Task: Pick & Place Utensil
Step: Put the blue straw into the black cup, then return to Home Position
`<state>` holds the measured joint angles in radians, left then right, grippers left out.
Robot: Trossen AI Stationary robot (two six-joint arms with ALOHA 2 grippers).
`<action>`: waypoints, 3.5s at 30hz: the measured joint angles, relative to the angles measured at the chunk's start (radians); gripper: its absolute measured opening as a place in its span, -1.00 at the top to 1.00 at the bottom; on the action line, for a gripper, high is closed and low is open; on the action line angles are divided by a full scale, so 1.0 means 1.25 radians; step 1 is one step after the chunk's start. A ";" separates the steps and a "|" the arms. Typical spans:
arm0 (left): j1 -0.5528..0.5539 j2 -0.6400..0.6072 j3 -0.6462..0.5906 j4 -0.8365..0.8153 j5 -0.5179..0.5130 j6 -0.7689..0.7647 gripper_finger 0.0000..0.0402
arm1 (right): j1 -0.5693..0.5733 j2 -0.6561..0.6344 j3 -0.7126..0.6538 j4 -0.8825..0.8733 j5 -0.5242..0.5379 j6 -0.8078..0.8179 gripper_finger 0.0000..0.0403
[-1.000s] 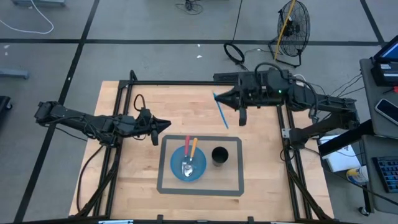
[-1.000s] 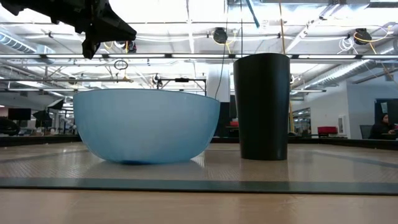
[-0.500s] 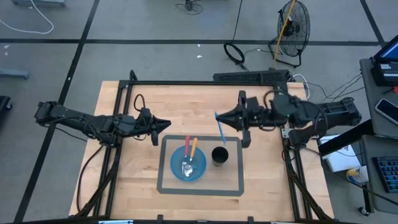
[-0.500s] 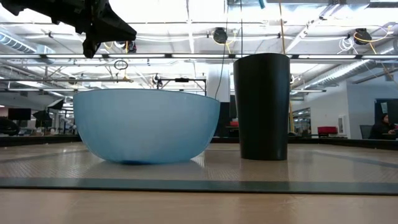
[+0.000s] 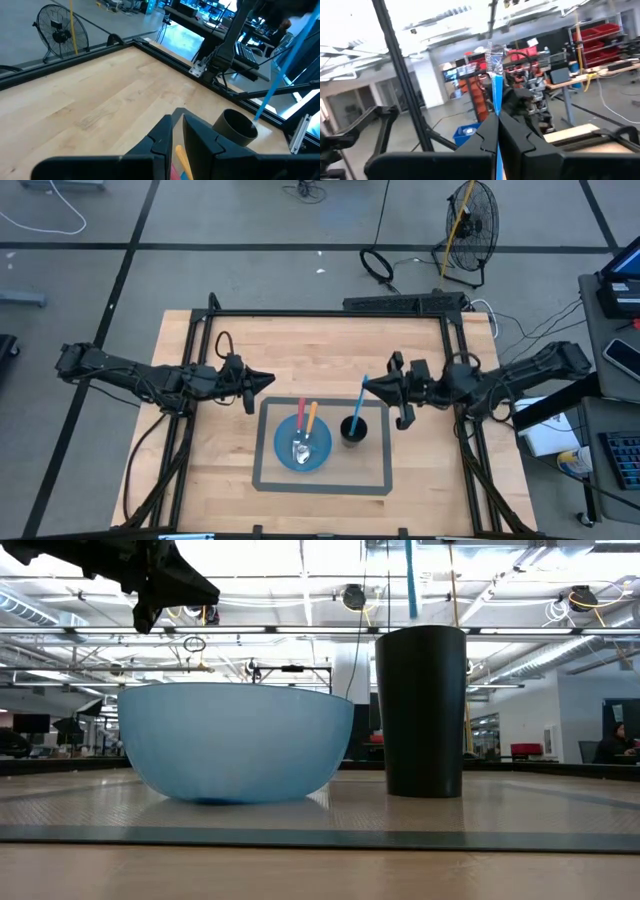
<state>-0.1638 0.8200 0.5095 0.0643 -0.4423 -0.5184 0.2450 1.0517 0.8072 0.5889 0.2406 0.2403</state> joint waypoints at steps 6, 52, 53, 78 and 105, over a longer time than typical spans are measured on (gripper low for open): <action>0.000 0.000 0.000 0.002 0.000 -0.008 0.76 | 0.010 -0.031 -0.123 0.129 0.041 0.001 1.00; 0.063 0.000 0.000 0.012 -0.002 0.001 0.76 | 0.009 0.109 -0.332 0.348 0.078 0.088 0.98; 0.063 0.000 0.000 0.012 -0.002 0.001 0.76 | 0.009 0.109 -0.332 0.345 0.078 0.092 0.97; 0.063 0.000 0.000 0.012 -0.002 0.000 0.76 | 0.009 0.101 -0.332 0.439 0.076 0.109 0.20; 0.063 0.000 0.000 0.054 -0.005 -0.030 0.76 | 0.010 -0.139 -0.332 0.332 0.103 0.023 -0.33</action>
<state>-0.0853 0.8200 0.5097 0.1312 -0.4482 -0.5558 0.2569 0.8781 0.3923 1.0044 0.3698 0.2688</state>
